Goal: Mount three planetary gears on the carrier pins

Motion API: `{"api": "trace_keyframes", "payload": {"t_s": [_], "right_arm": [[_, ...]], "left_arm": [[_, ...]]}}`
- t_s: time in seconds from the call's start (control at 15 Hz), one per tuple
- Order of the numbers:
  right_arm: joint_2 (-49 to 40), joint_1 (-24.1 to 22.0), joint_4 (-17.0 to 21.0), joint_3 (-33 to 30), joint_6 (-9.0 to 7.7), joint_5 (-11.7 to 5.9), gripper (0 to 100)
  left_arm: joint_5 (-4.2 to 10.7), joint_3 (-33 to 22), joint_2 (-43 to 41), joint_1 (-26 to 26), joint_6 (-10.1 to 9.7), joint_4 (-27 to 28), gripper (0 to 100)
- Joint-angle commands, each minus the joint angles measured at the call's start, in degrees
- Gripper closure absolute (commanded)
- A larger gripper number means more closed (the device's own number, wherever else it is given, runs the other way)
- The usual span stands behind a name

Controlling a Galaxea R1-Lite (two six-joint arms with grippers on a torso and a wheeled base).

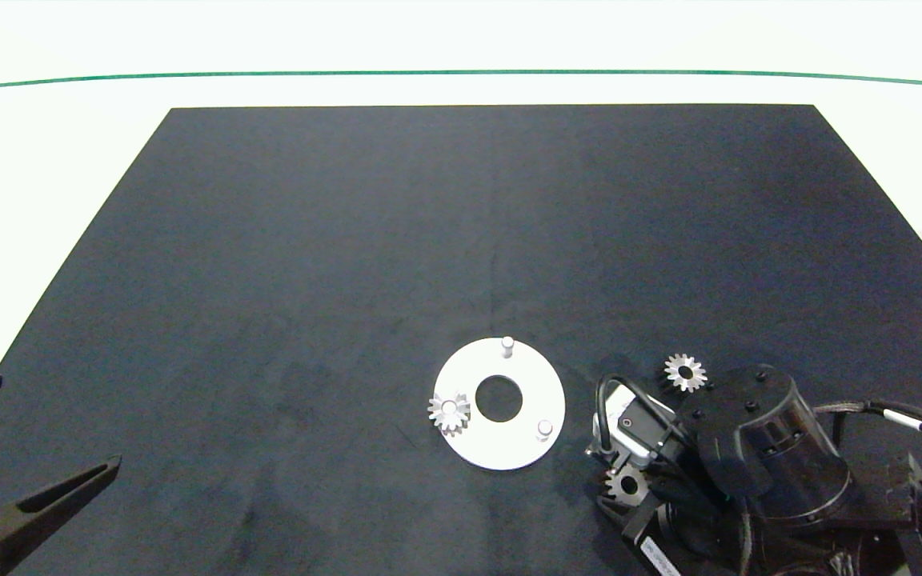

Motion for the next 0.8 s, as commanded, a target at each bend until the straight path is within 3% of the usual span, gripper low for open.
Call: {"api": "trace_keyframes", "payload": {"t_s": [0.07, 0.2, 0.4, 0.6, 0.8], "right_arm": [[-0.09, 0.03, -0.03, 0.08, -0.06, -0.11, 91], [-0.09, 0.03, -0.03, -0.36, 0.02, -0.11, 96], [0.09, -0.24, 1.56, -6.16, -0.15, -0.11, 96], [-0.18, 0.29, 9.91, -11.78, -0.42, -0.02, 96], [-0.35, 0.73, 12.02, -14.25, -0.59, -0.11, 96]], "left_arm": [[0.15, -0.07, 0.22, -0.01, 0.10, 0.13, 0], [0.15, -0.07, 0.31, -0.10, 0.10, 0.13, 0], [0.15, -0.34, 0.31, -0.01, 0.01, 0.13, 0], [0.15, -0.69, 0.31, -0.01, 0.10, 0.13, 0], [0.15, -0.69, 0.40, -0.10, 0.10, 0.04, 0]]}}
